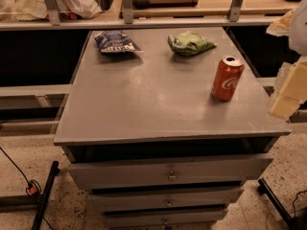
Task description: Pick coke can
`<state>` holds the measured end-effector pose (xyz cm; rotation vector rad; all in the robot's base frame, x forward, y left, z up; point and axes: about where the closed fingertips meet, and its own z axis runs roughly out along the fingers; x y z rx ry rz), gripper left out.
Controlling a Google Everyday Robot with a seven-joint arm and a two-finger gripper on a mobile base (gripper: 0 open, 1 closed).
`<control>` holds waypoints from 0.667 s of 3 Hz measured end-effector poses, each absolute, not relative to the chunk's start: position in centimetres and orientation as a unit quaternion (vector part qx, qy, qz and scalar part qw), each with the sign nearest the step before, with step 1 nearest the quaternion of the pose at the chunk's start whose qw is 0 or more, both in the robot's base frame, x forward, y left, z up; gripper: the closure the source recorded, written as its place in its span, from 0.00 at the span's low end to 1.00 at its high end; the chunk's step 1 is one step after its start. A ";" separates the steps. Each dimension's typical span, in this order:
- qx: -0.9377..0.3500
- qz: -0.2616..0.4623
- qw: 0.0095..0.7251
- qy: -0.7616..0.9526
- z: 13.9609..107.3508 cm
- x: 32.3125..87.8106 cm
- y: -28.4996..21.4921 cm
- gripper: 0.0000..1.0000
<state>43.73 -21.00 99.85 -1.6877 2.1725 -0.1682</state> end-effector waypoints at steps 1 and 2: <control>-0.601 -0.060 0.192 0.774 99.9 43.7 -21.0 0.00; -0.592 -0.055 0.186 0.782 98.8 44.8 -21.5 0.00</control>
Offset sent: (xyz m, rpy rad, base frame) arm 0.0244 -0.0128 -0.0285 0.0112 0.0542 -0.0511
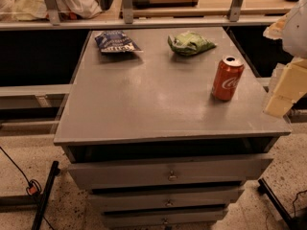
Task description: Pick coke can
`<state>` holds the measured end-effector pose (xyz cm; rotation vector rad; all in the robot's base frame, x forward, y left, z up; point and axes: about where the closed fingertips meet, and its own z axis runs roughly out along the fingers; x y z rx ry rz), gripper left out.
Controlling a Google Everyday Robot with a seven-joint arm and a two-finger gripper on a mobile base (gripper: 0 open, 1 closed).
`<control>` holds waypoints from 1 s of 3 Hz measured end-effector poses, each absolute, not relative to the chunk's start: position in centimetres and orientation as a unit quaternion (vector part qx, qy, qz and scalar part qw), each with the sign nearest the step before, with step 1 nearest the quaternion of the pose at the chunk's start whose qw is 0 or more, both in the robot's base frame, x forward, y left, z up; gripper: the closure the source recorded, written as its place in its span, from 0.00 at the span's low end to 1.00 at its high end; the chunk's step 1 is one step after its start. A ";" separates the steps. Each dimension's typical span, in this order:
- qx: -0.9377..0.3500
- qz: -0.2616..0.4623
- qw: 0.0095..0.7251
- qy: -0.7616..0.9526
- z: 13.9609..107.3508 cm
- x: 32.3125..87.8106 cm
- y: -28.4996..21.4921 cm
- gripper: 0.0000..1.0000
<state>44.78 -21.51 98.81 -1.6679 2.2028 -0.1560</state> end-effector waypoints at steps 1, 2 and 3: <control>-0.560 -0.043 0.194 0.804 96.5 48.1 -23.3 0.00; -0.527 -0.026 0.210 0.823 93.7 52.0 -24.6 0.00; -0.503 -0.010 0.235 0.832 92.1 54.7 -25.2 0.00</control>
Offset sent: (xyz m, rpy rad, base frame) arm 0.1210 -0.0493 -0.0835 0.1815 -0.0043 -0.2261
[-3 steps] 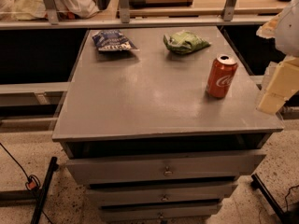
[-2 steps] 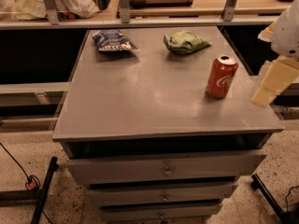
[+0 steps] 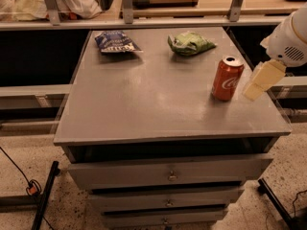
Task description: Pick coke can
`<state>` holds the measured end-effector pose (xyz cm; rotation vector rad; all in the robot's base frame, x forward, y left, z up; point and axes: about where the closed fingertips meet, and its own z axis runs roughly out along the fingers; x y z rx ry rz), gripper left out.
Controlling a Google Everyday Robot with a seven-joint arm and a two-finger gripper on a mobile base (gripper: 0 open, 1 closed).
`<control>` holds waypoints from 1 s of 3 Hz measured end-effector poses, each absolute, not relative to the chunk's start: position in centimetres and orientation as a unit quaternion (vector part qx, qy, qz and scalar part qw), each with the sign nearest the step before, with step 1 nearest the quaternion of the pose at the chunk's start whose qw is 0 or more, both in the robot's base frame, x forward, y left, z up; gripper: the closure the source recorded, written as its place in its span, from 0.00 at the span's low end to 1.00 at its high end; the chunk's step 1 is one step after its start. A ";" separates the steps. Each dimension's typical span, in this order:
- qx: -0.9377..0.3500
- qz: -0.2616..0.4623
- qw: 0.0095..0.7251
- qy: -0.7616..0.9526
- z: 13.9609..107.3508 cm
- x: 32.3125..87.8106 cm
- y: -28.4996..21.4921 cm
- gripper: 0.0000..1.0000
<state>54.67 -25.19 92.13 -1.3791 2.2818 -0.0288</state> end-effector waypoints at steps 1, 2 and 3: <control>-0.486 0.006 0.262 0.834 91.4 56.7 -25.3 0.00; -0.474 0.029 0.280 0.834 90.8 58.1 -24.9 0.00; -0.461 0.057 0.288 0.837 89.6 59.2 -24.2 0.18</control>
Offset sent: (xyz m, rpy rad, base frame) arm 0.0534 0.0062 -0.0201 0.2081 -0.0466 -0.0443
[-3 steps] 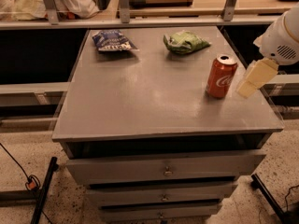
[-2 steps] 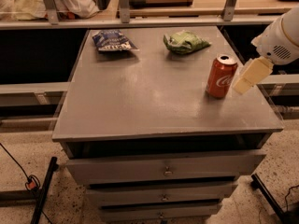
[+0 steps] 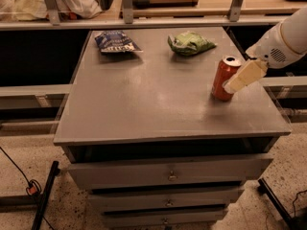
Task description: Pick coke can
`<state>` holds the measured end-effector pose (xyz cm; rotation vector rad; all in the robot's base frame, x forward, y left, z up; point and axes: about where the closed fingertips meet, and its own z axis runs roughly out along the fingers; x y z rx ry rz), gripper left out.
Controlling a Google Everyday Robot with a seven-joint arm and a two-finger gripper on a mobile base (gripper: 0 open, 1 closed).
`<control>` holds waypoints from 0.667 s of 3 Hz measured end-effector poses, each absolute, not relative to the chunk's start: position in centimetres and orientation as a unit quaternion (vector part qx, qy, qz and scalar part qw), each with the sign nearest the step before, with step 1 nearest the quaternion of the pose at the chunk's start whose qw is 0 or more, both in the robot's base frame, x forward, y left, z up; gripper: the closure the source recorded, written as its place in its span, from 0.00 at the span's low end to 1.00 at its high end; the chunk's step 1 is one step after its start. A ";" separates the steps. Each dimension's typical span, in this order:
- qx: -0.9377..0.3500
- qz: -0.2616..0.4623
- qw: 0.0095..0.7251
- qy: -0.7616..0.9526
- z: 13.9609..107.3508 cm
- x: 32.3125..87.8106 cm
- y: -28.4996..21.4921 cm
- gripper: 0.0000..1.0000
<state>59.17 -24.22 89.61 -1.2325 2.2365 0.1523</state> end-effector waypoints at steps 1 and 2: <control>-0.453 0.083 0.293 0.838 88.8 59.8 -23.4 0.41; -0.450 0.104 0.296 0.836 88.5 60.1 -22.5 0.65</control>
Offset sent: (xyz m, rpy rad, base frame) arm 0.0128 0.0247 -0.0101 0.1382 0.0373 0.0133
